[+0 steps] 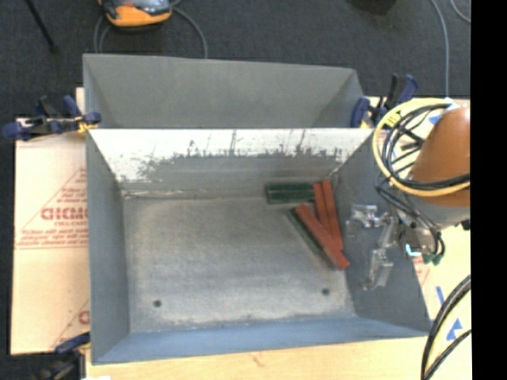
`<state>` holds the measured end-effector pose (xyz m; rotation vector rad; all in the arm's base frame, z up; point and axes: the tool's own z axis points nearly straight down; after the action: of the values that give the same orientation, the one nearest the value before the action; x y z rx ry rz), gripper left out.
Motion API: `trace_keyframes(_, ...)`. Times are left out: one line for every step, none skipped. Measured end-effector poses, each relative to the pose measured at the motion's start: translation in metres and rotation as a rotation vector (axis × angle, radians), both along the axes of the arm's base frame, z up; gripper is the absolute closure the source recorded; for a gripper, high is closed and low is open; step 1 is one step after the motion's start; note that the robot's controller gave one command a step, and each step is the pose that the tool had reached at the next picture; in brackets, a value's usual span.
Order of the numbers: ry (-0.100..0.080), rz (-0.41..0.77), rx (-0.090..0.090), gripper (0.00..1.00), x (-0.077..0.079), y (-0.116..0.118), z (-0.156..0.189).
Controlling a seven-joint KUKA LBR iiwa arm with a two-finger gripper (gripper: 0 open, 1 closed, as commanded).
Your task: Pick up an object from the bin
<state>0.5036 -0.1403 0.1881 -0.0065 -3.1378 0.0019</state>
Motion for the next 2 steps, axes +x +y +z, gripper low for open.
trace_keyframes(-0.008, 0.003, -0.002, 0.0, 0.002, 0.0, 0.004)
trace_keyframes(-0.012, 0.088, -0.003, 0.0, 0.025, -0.002, -0.032)
